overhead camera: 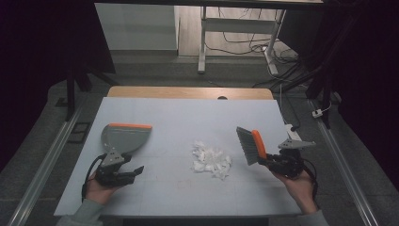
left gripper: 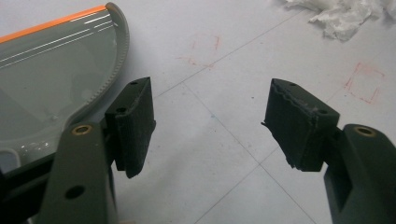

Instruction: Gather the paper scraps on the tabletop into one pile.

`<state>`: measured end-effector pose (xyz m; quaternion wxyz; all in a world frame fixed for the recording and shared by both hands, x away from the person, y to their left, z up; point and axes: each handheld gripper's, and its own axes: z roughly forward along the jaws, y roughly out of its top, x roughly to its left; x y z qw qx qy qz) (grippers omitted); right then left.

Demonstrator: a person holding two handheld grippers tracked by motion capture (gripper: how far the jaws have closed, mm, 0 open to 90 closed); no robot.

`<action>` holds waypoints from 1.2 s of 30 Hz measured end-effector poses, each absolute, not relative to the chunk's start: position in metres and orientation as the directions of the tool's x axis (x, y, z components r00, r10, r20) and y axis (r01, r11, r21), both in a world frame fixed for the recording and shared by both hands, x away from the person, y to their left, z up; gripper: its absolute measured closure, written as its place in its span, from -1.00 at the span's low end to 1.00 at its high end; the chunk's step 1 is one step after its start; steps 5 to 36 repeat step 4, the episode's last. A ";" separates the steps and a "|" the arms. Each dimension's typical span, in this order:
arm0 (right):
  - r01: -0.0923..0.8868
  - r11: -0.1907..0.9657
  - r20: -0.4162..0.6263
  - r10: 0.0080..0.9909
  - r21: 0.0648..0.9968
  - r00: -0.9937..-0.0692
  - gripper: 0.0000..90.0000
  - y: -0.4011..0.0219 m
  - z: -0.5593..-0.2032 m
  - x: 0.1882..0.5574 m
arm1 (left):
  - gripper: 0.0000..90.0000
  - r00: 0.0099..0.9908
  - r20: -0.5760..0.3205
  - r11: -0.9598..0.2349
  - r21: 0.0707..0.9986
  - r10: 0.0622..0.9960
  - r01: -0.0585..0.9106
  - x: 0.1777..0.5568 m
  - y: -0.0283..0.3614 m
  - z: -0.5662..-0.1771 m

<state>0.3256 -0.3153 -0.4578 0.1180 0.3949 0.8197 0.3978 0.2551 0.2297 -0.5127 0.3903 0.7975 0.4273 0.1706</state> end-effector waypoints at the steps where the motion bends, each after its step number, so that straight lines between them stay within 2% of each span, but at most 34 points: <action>1: 0.551 0.370 0.119 0.742 0.748 -0.660 0.57 -0.315 -0.457 0.325 | -0.25 0.577 -0.061 -0.331 0.769 0.815 0.548 0.255 0.230 -0.513; 36: 0.538 0.368 0.114 0.737 0.758 -0.666 0.57 -0.314 -0.455 0.324 | -0.25 0.577 -0.061 -0.330 0.769 0.815 0.547 0.255 0.230 -0.513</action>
